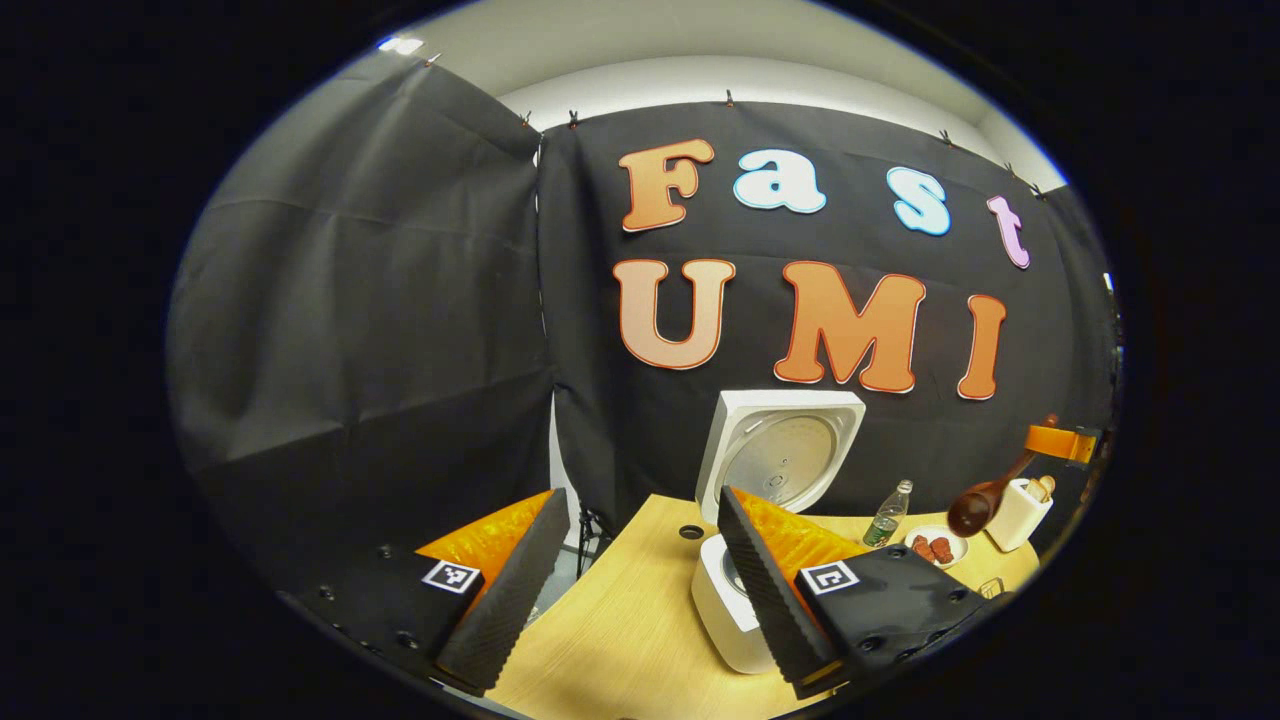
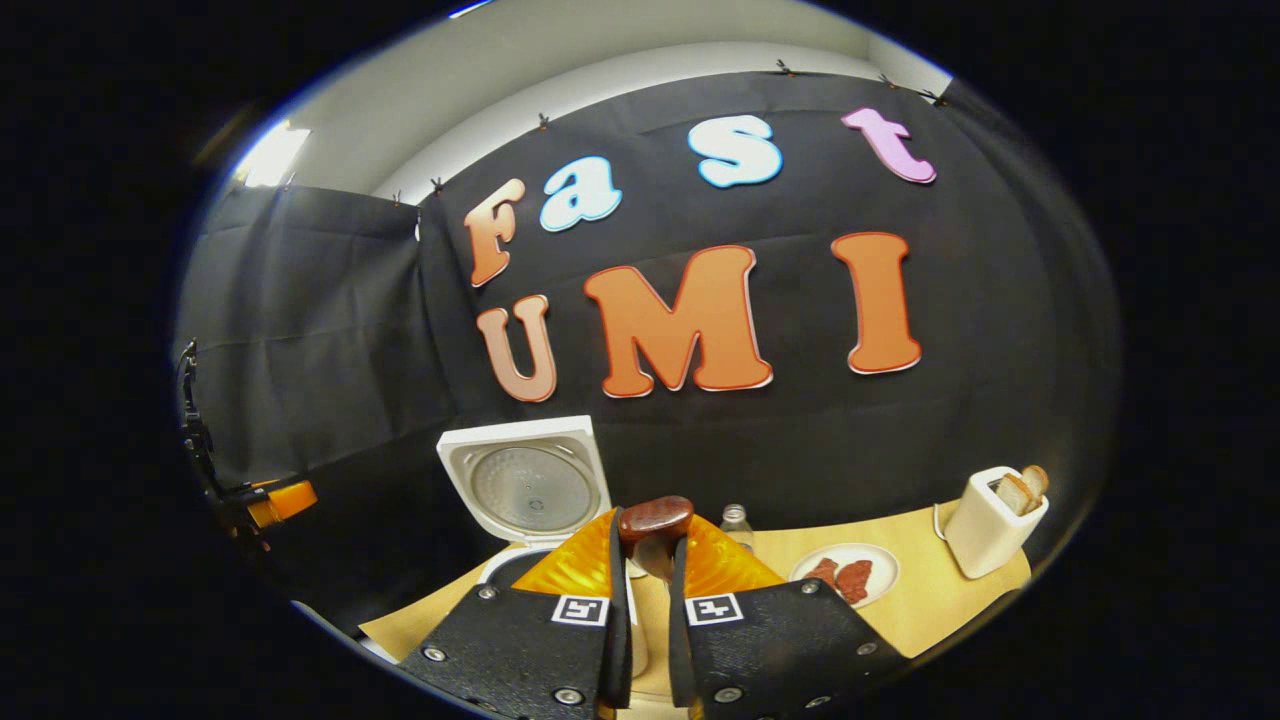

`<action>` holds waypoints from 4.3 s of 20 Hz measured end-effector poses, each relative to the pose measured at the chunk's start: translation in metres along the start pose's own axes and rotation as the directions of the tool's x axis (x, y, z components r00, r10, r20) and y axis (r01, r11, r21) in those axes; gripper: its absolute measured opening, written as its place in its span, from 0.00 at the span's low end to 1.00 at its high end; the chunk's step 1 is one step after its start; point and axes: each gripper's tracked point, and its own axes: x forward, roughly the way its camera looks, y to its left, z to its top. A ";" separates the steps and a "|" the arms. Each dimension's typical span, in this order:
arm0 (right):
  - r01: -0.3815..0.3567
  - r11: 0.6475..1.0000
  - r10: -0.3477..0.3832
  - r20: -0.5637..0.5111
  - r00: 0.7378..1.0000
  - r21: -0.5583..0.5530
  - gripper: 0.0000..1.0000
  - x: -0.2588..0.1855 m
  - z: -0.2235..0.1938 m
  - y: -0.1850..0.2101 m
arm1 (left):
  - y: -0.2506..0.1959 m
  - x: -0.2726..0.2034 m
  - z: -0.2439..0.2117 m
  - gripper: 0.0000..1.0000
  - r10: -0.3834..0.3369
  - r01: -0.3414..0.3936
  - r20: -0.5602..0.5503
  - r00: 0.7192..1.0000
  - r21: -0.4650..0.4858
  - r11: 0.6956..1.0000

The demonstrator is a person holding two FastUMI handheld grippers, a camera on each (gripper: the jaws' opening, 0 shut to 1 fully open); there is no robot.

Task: Close the left gripper, press the button to open the rice cooker; take a wooden spoon from the chopstick holder with the right hand, scoop a spoonful of rice and pour it into the rice cooker, then put the wooden spoon back into the chopstick holder.

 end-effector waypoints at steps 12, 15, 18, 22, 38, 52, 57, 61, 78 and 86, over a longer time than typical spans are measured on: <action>0.267 0.949 -0.249 -0.117 0.961 0.167 0.14 -0.083 -0.079 -0.125 | -0.024 -0.009 0.002 1.00 -0.045 0.045 0.003 0.999 0.007 0.999; 0.305 0.933 -0.281 -0.146 0.949 0.190 0.14 -0.089 -0.099 -0.141 | -0.022 -0.011 -0.001 1.00 -0.033 0.033 0.000 0.999 0.020 0.999; 0.340 0.918 -0.307 -0.173 0.936 0.207 0.14 -0.095 -0.119 -0.155 | -0.021 -0.012 -0.011 1.00 -0.023 0.023 -0.019 1.000 0.023 0.999; 0.377 0.891 -0.327 -0.218 0.919 0.252 0.15 -0.096 -0.147 -0.172 | -0.019 -0.013 -0.021 1.00 -0.014 0.015 -0.042 0.999 0.033 0.999; 0.494 0.800 -0.400 -0.310 0.862 0.341 0.31 -0.104 -0.199 -0.233 | -0.043 -0.014 -0.020 1.00 -0.052 0.055 -0.044 0.998 0.050 0.997; 0.550 0.833 -0.528 -0.206 0.824 0.062 0.95 -0.139 -0.116 -0.226 | -0.109 0.033 0.033 1.00 -0.143 0.143 -0.011 0.990 0.014 0.990; 0.533 0.844 -0.514 -0.196 0.835 0.058 0.95 -0.141 -0.104 -0.215 | -0.145 0.075 0.089 1.00 -0.188 0.187 0.064 0.980 0.028 0.982; 0.547 0.836 -0.528 -0.206 0.824 0.043 0.95 -0.146 -0.103 -0.219 | -0.175 0.120 0.110 1.00 -0.211 0.207 0.071 0.975 0.049 0.977; 0.599 0.800 -0.582 -0.224 0.781 0.009 0.95 -0.151 -0.093 -0.232 | -0.213 0.304 0.046 1.00 -0.161 0.169 -0.098 0.982 0.077 0.983; 0.580 0.815 -0.563 -0.223 0.796 0.013 0.95 -0.142 -0.095 -0.221 | -0.221 0.284 0.032 1.00 -0.228 0.235 -0.160 0.961 0.031 0.971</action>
